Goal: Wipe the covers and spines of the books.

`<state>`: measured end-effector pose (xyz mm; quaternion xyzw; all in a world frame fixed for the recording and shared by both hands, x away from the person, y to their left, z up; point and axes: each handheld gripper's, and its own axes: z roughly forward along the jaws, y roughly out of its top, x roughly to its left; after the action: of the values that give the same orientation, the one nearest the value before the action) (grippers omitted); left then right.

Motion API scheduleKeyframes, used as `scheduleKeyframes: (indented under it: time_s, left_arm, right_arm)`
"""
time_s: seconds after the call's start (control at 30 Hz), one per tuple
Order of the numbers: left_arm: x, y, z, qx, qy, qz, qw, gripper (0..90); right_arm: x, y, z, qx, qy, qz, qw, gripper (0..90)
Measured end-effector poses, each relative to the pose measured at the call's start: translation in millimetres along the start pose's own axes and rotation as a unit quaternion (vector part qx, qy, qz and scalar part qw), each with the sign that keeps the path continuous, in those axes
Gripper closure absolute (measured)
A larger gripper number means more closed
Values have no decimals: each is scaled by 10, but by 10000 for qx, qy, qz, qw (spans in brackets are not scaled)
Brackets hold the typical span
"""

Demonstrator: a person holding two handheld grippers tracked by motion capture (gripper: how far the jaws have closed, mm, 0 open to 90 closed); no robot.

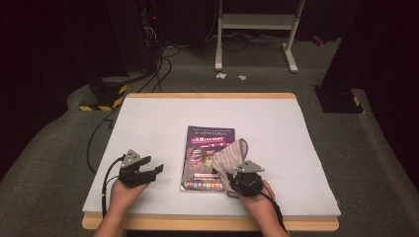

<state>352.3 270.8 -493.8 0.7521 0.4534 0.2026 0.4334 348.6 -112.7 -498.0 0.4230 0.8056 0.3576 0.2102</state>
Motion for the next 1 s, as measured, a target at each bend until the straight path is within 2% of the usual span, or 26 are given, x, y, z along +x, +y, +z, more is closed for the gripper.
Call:
scheduleKeyframes:
  time_s: [0.1, 0.27, 0.4, 0.5, 0.6, 0.73, 0.9, 1.0]
  left_arm:
    - [-2, 3, -8, -23, 0, -5, 10000, 342]
    - [-2, 4, 2, -7, -12, 34, 10000, 342]
    - [-28, 0, 16, 16, -30, 83, 10000, 340]
    - [-32, 0, 13, -3, -35, 54, 10000, 340]
    - [-51, 0, 26, -22, -65, 27, 10000, 340]
    - [-90, 4, 48, 14, -101, 114, 9999, 340]
    - [-91, 5, 41, -2, -33, 125, 9999, 340]
    - [-90, 6, 35, -21, -67, 98, 9999, 337]
  right_arm:
    - [-34, 6, -13, 18, -9, -47, 10000, 621]
    - [-56, 147, -29, -165, -138, -1, 9998, 620]
    - [-193, 230, 137, -18, -339, 167, 9993, 619]
    - [-264, 239, 258, 73, -278, 295, 9992, 619]
    - [-217, 286, 309, 93, -210, 203, 9995, 620]
    - [-107, 362, 393, 91, -168, 117, 9997, 621]
    - [92, 458, 506, 79, -33, -38, 10000, 621]
    - [237, 518, 573, 68, 95, -123, 9999, 622]
